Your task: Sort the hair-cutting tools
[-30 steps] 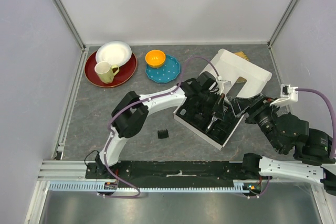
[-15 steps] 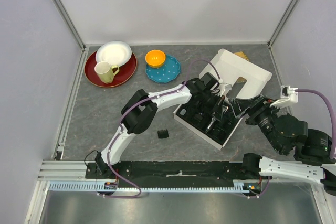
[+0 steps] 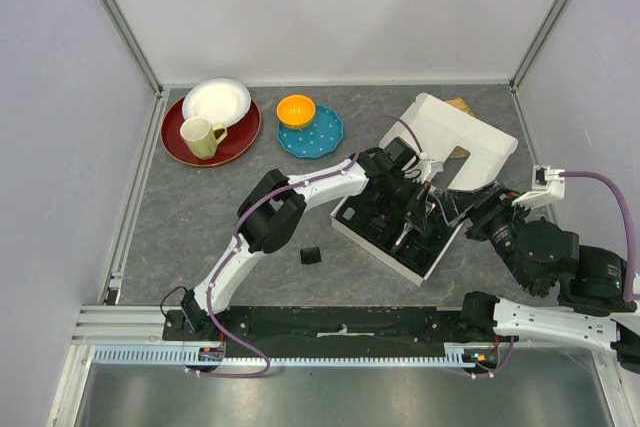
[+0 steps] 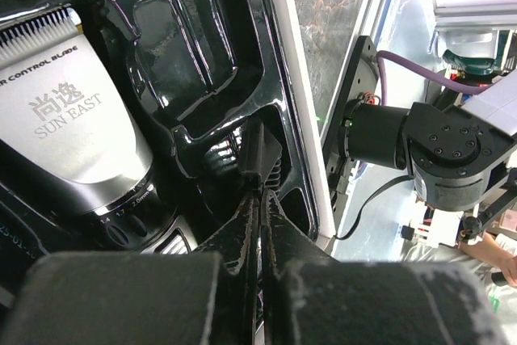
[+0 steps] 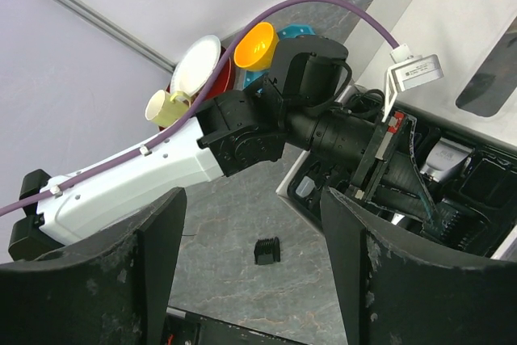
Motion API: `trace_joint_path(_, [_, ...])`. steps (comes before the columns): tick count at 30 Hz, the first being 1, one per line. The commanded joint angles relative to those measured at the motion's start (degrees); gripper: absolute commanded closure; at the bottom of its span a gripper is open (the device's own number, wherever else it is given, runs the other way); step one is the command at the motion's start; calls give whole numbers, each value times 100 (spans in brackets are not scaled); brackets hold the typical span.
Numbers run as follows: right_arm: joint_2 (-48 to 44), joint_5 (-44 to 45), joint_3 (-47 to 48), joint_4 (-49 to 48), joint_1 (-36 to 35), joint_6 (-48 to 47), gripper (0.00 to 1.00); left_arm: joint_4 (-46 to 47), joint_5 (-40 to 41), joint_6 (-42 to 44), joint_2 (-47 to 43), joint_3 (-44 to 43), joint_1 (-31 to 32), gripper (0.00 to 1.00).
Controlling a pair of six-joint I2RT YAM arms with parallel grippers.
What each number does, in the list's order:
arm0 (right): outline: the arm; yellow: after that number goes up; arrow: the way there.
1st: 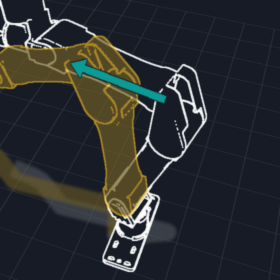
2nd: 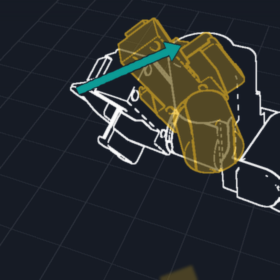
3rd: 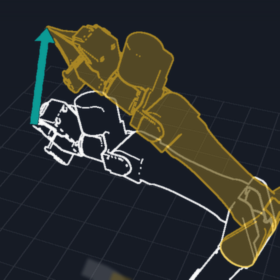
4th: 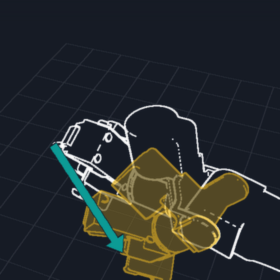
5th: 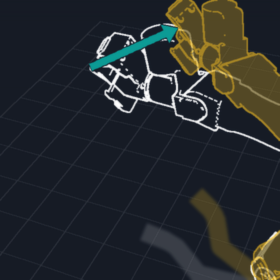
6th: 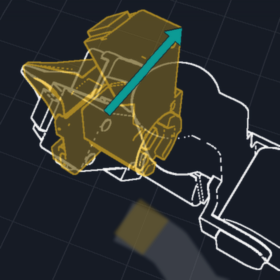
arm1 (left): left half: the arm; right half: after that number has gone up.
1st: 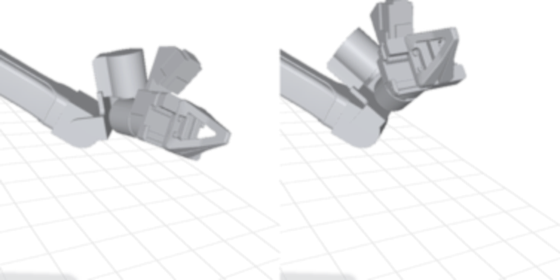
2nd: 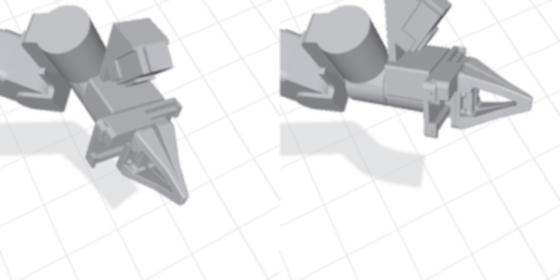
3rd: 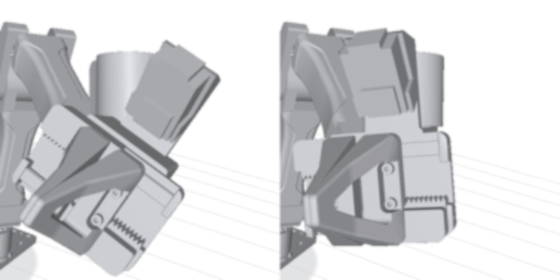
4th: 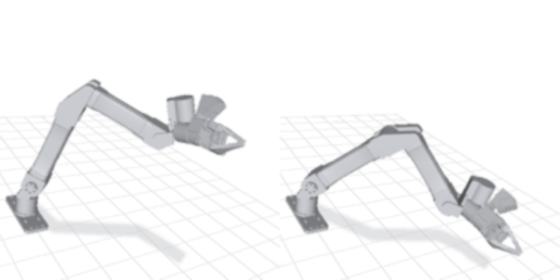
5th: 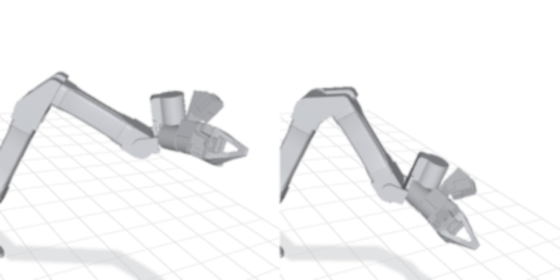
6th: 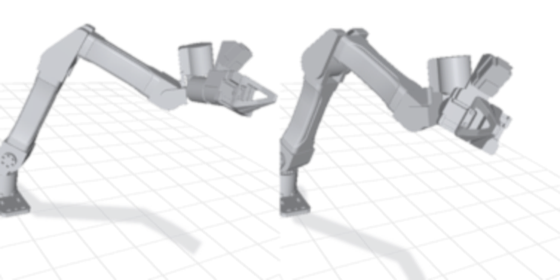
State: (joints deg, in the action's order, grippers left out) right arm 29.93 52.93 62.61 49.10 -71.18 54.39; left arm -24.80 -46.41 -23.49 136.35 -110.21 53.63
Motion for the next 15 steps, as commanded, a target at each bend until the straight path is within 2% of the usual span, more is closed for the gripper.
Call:
trace_joint_path(1, [-93, 192, -29, 126, -2, 115, 25, -60, 1, 2, 225, -229, -1, 98])
trace_joint_path(10, [-189, 236, -38, 179, -2, 239, 25, -490, 923, -244, 313, -386, -54, 90])
trace_joint_path(15, [-207, 262, -47, 196, -10, 283, 25, -535, 1090, -218, 287, -404, -54, 73])
